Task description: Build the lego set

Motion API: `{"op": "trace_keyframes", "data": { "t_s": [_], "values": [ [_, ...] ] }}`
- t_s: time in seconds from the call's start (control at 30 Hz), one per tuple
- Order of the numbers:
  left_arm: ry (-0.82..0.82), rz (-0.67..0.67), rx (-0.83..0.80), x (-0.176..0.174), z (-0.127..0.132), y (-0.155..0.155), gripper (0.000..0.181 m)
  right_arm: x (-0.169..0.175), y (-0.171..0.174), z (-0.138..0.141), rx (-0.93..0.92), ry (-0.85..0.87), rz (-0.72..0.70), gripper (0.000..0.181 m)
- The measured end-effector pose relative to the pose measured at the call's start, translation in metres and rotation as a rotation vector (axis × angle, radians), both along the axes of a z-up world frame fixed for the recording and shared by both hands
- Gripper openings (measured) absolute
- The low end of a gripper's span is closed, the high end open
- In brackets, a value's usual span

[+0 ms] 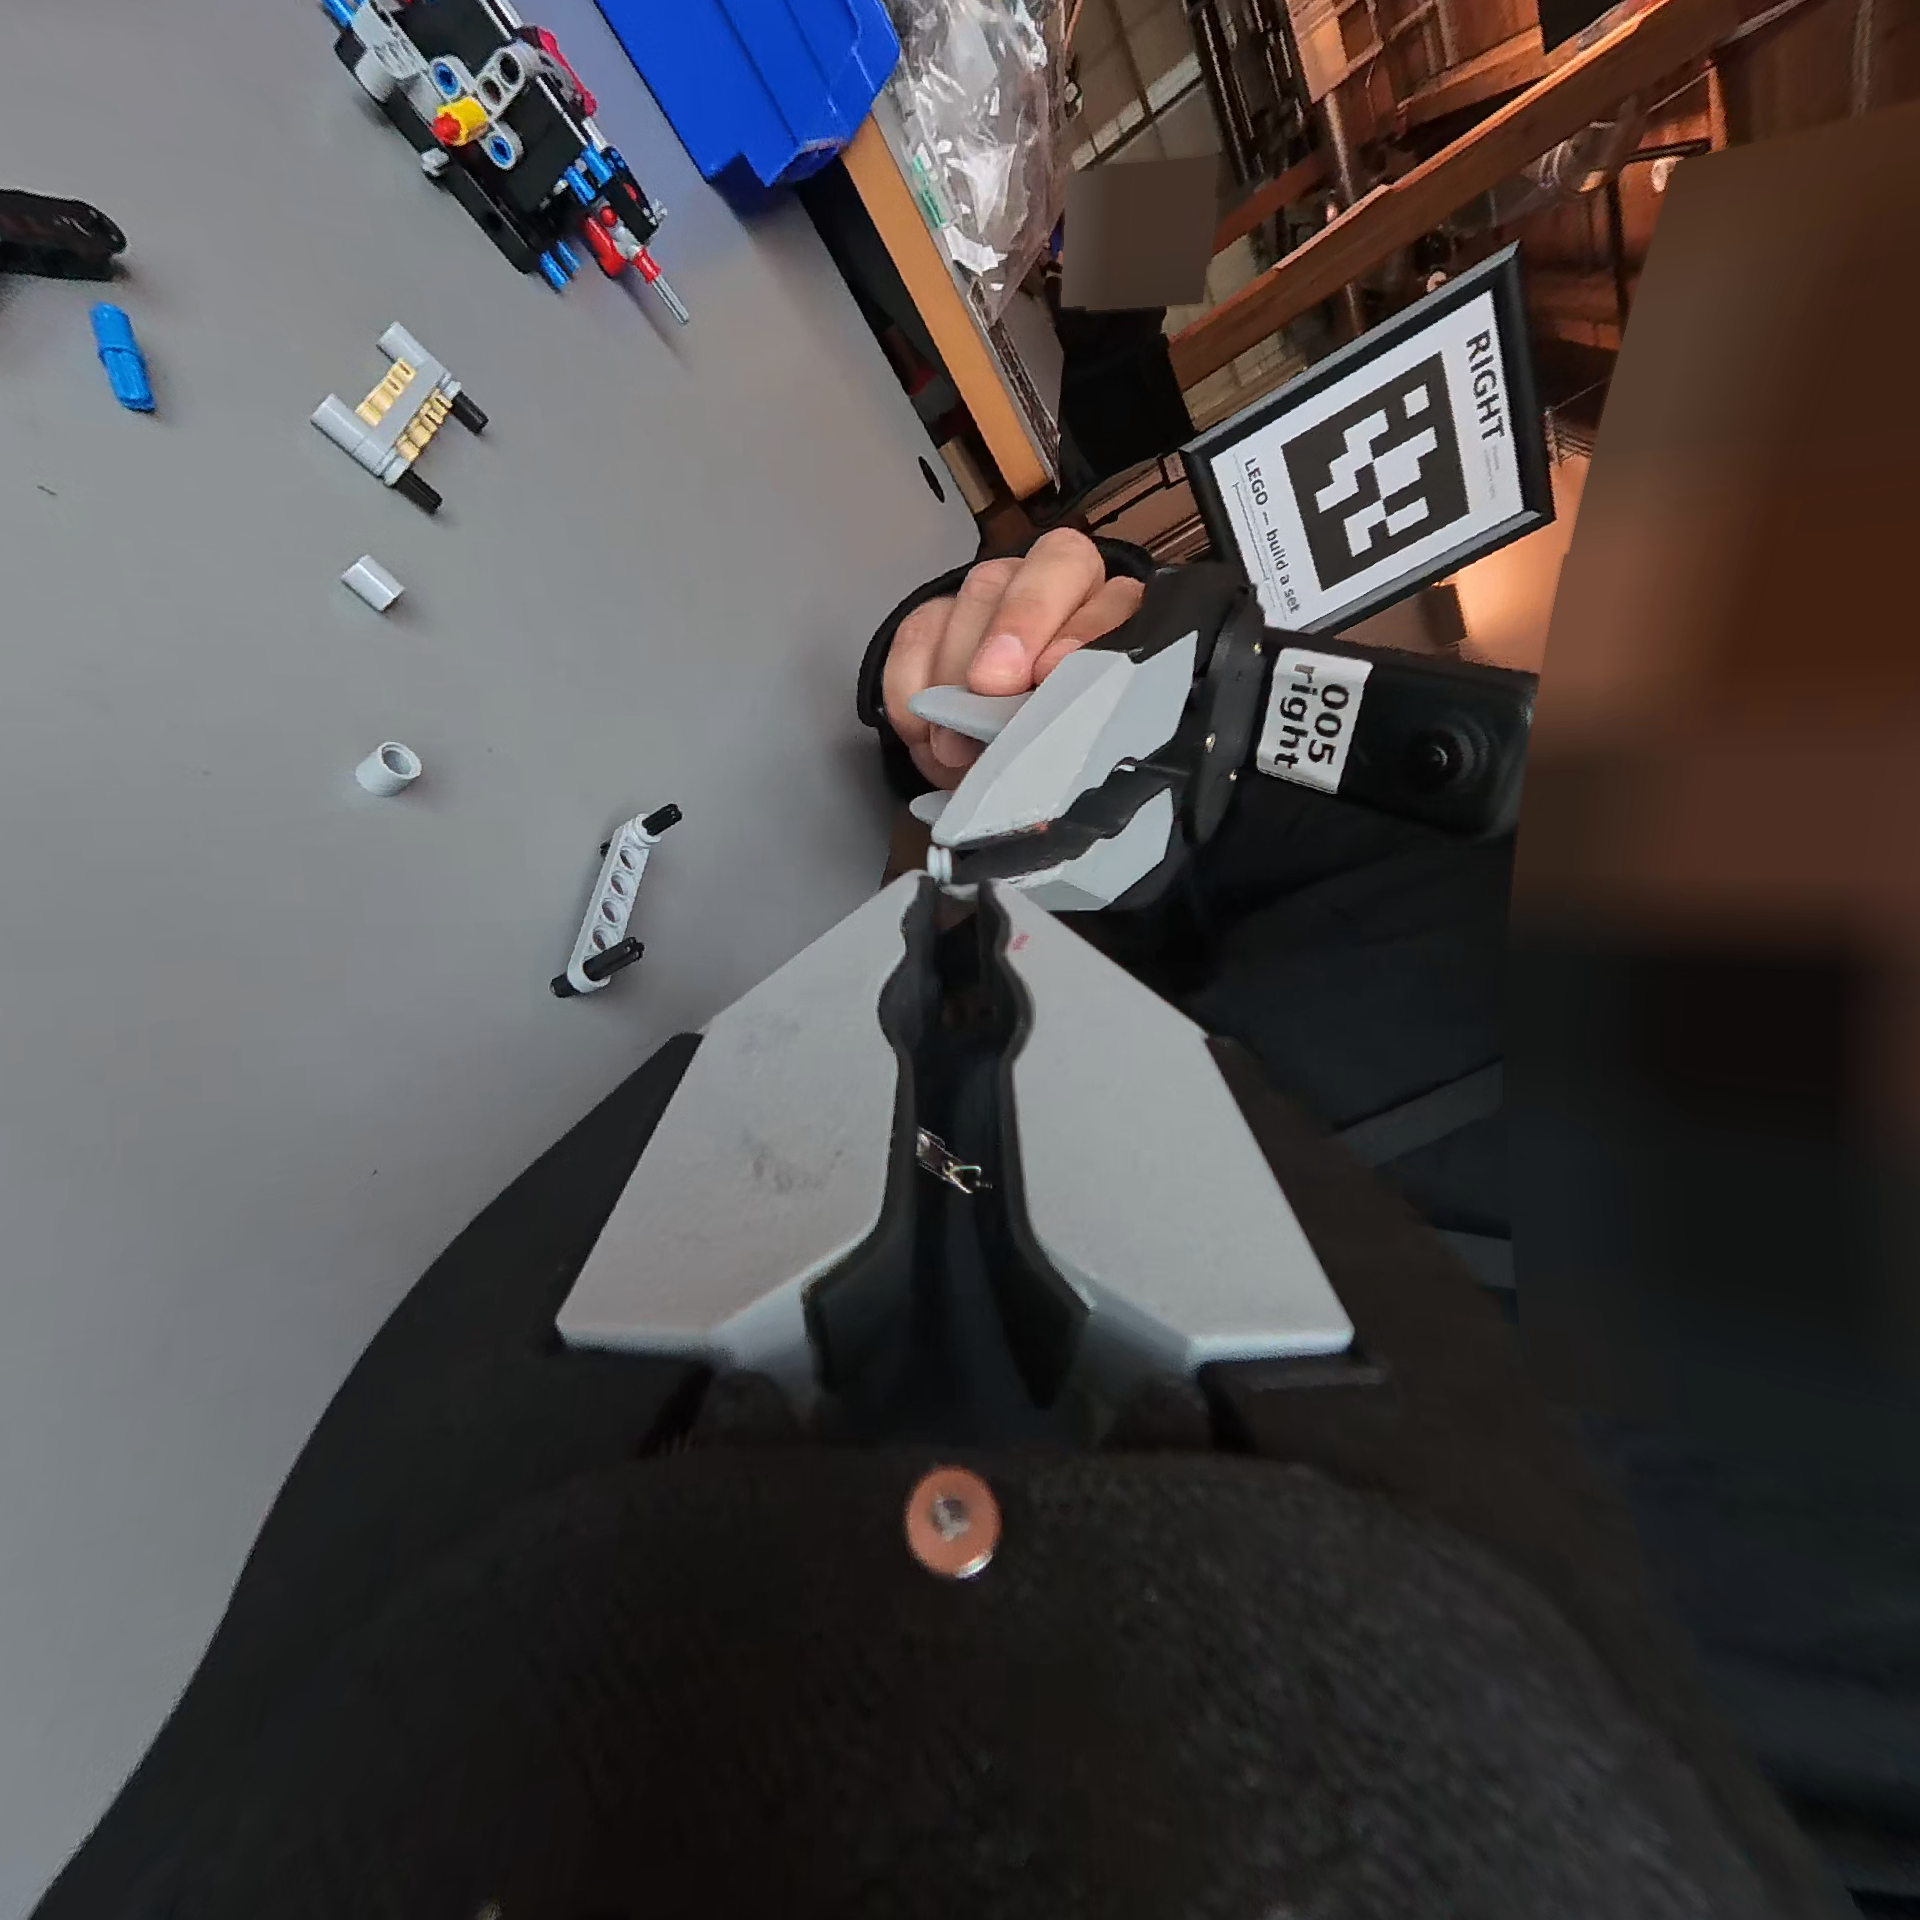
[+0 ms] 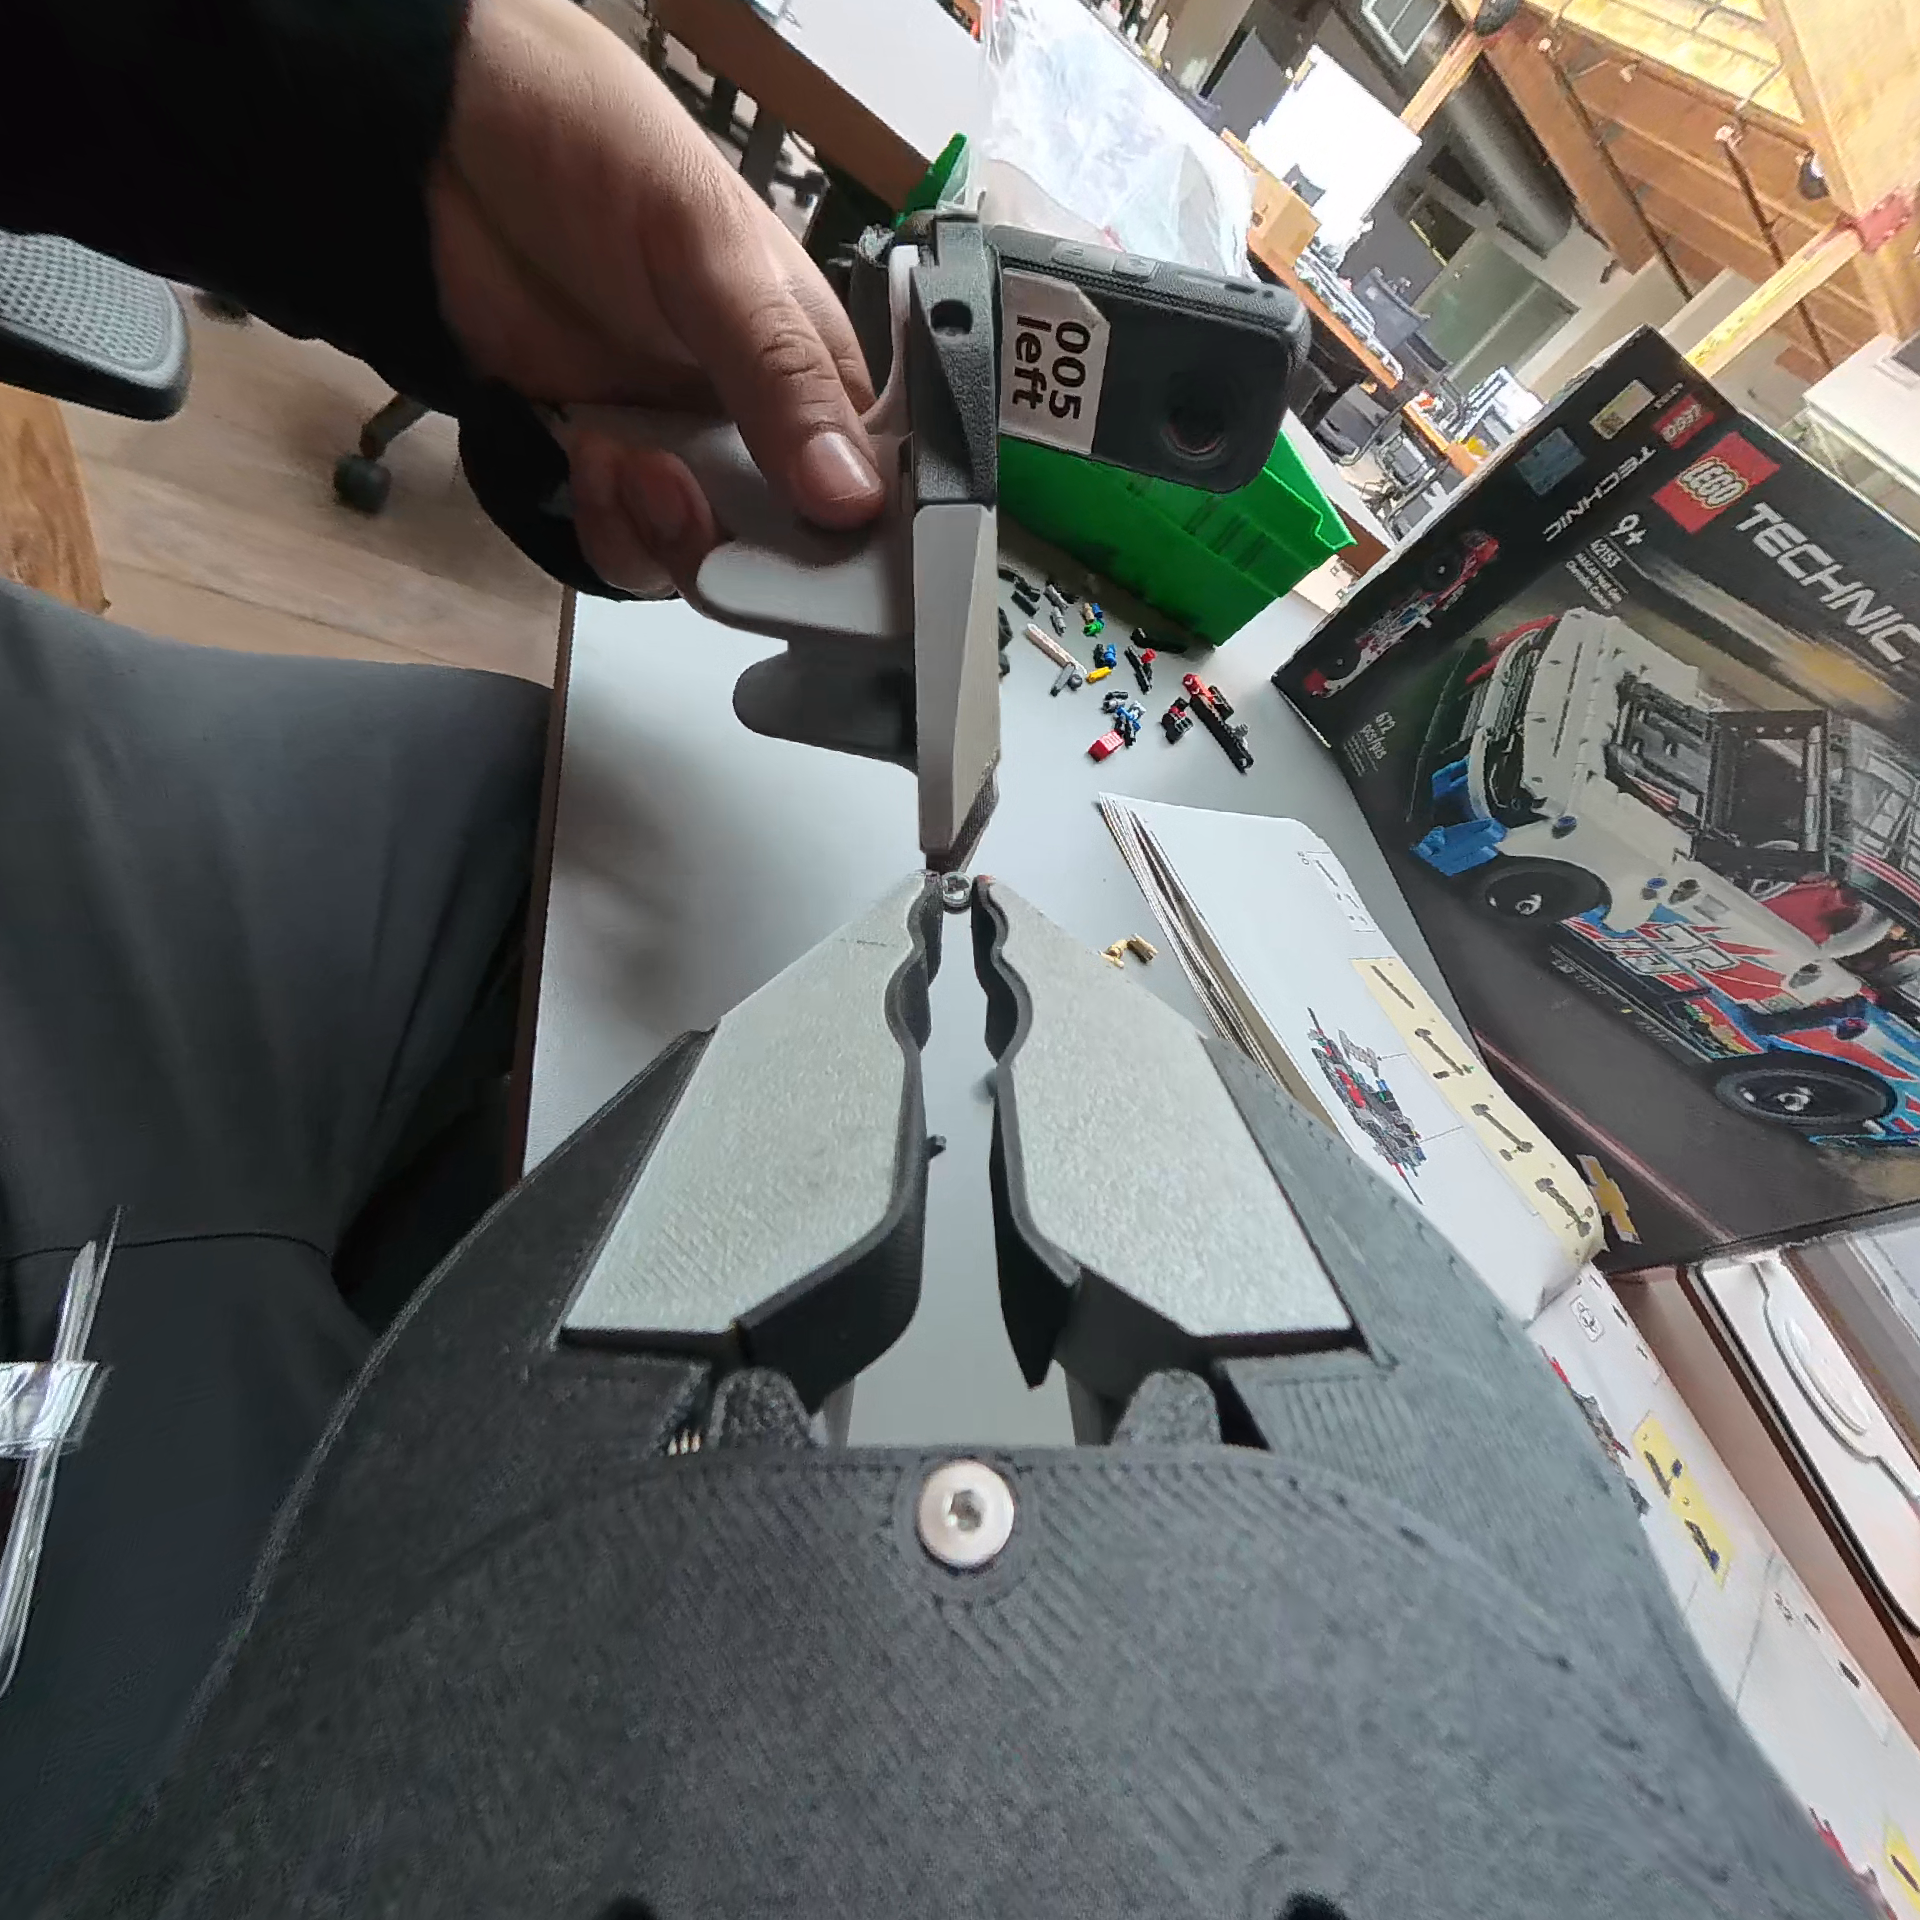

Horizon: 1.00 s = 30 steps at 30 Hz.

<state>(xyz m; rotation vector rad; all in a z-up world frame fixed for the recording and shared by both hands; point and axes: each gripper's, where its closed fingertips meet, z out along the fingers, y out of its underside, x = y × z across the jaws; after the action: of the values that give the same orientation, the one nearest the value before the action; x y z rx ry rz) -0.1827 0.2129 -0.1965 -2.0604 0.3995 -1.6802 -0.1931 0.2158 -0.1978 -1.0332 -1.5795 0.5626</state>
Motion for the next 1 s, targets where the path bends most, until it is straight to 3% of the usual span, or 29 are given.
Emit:
{"op": "trace_keyframes", "data": {
  "t_s": [1.0],
  "values": [
    [-0.024, -0.006, -0.025, 0.0025, -0.0044, 0.0002, 0.001, 0.0012, -0.0038, -0.0033, 0.027, -0.007, 0.018, 0.002]
  ]
}}
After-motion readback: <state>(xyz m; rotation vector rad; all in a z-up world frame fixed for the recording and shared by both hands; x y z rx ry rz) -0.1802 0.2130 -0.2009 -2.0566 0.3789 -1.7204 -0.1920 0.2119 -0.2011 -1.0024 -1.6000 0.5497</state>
